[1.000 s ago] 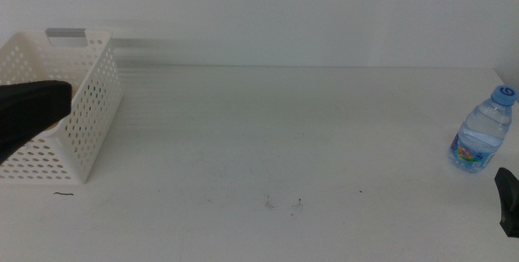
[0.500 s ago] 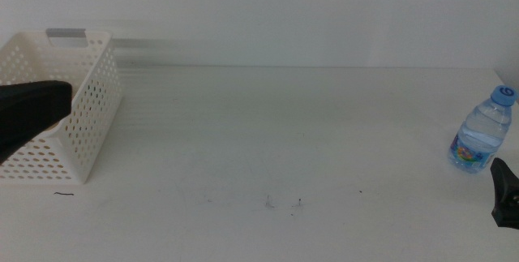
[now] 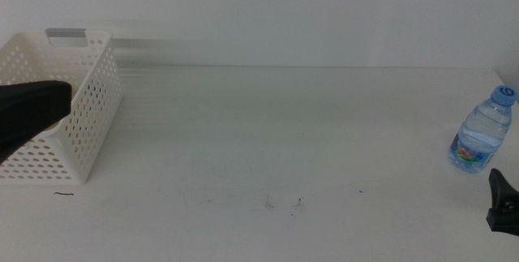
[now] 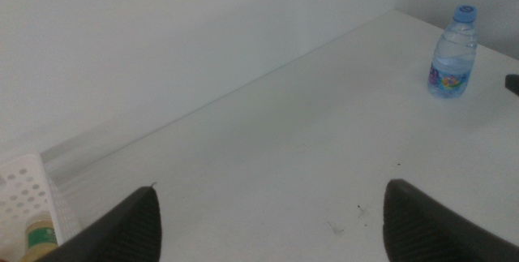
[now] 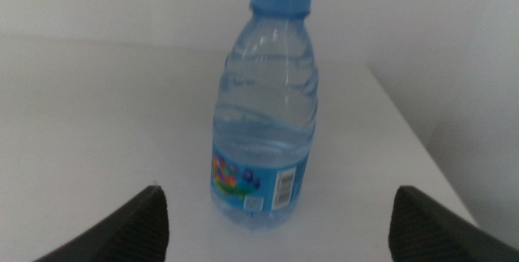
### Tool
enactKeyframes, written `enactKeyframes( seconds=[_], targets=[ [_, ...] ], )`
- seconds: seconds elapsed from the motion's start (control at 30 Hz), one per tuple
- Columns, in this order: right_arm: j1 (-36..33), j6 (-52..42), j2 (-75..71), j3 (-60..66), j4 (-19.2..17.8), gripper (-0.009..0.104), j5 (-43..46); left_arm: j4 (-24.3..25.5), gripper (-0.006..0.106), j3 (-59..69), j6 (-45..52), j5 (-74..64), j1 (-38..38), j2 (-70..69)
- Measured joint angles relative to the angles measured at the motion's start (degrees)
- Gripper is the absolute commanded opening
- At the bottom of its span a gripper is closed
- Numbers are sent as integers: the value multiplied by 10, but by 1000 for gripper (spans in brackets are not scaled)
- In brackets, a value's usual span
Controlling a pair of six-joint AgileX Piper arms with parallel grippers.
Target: Use arms to grab the bottles and put them into the dustbin to the left of the table.
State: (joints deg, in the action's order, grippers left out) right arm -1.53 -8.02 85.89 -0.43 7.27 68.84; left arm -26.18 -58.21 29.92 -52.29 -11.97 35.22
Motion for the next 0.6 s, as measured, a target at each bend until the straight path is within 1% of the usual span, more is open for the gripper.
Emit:
enactKeyframes(
  seconds=[0.6],
  targets=[
    [0,-4,129,-113,6,84,2,0,94,0,1,0,0,0]
  ],
)
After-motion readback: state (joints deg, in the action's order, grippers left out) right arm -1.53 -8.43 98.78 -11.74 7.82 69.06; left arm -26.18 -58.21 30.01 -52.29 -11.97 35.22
